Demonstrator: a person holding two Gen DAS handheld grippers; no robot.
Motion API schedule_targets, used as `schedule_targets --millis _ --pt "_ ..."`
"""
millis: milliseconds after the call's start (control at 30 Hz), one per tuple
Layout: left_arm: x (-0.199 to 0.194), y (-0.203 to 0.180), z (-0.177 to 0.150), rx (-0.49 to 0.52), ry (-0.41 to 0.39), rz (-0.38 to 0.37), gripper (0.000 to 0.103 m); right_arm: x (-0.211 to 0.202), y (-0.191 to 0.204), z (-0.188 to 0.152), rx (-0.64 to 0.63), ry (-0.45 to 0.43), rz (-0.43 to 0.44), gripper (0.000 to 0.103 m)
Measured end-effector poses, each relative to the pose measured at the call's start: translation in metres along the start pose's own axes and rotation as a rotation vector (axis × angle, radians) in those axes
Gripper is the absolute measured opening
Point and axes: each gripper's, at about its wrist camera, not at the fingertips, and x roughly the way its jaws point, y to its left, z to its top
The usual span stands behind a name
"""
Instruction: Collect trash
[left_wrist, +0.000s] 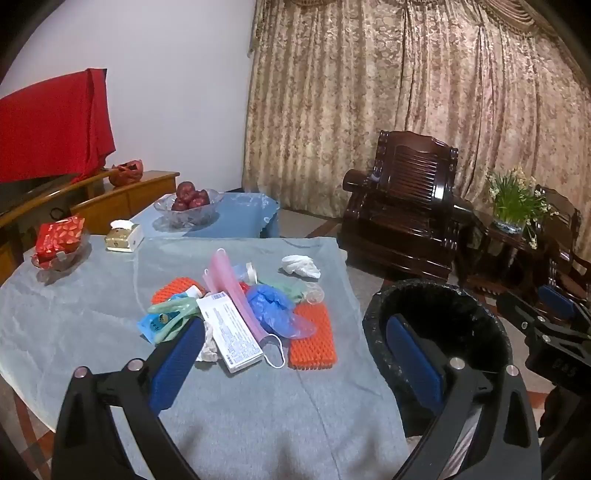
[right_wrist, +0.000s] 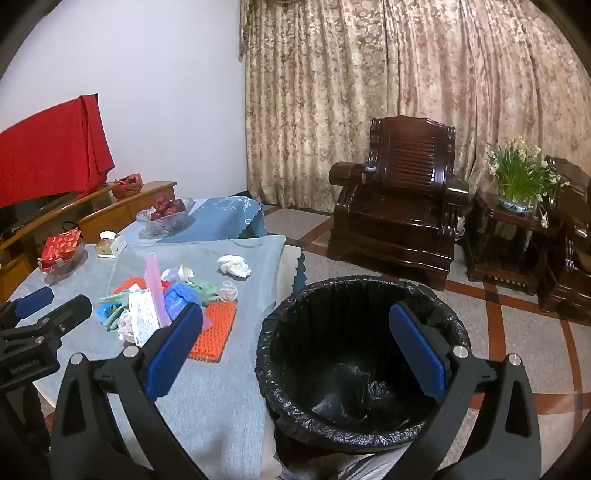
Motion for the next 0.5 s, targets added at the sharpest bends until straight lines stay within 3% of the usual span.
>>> schedule_targets --millis 500 --pt "-0.0004 -0.0005 -0.0004 0.008 0.003 0.006 0.097 0.0002 -0.0005 -0.0005 0.003 -0.006 0.002 0.098"
